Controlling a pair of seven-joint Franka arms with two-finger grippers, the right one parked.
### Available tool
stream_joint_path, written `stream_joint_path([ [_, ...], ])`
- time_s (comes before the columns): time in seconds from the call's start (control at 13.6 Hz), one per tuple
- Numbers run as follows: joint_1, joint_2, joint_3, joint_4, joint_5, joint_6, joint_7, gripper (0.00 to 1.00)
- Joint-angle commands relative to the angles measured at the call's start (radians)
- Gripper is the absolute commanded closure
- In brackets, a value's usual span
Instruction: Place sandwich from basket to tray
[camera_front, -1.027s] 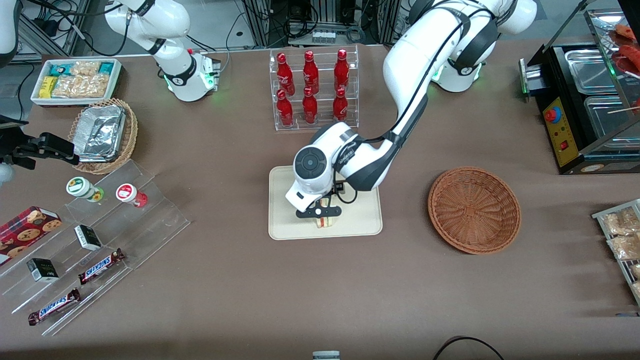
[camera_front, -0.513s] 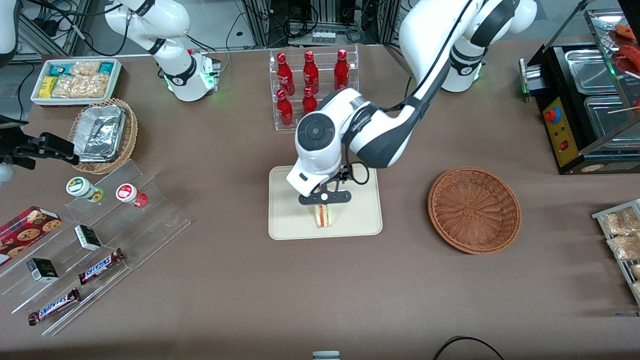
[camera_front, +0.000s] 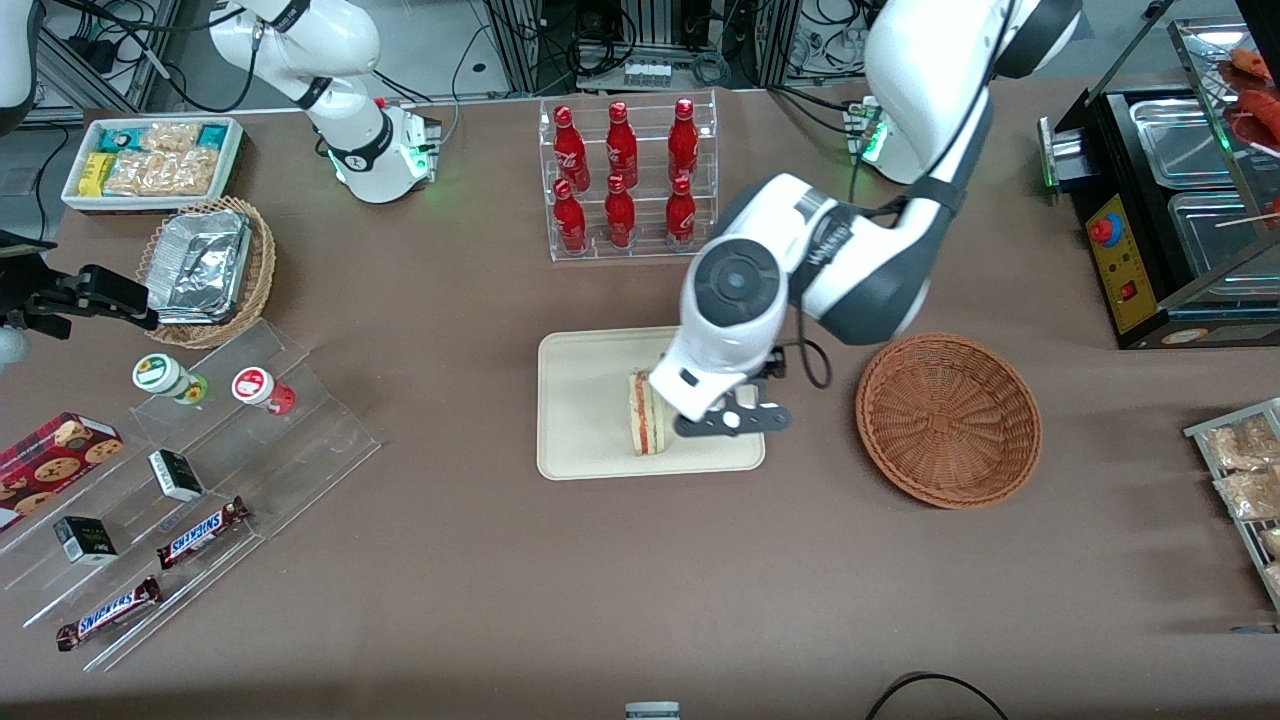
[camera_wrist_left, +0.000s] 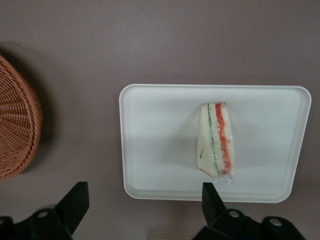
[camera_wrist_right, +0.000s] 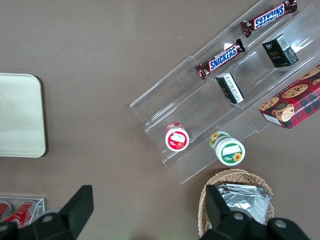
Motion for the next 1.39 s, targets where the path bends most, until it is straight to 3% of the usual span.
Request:
stream_joint_path([
  [0.0,0.057,-0.054,-0.004,-0.035,0.005,-0.008,0.017,0.0],
  [0.22,0.121,-0.091,-0.004,-0.088,0.01,0.001,0.032,0.0],
  [0.95,0.361,-0.288,-0.004,-0.26,-0.002,-0.06,0.41,0.0],
  [1.32,0.428,-0.486,0.002,-0.464,-0.035,-0.066,0.581,0.0],
])
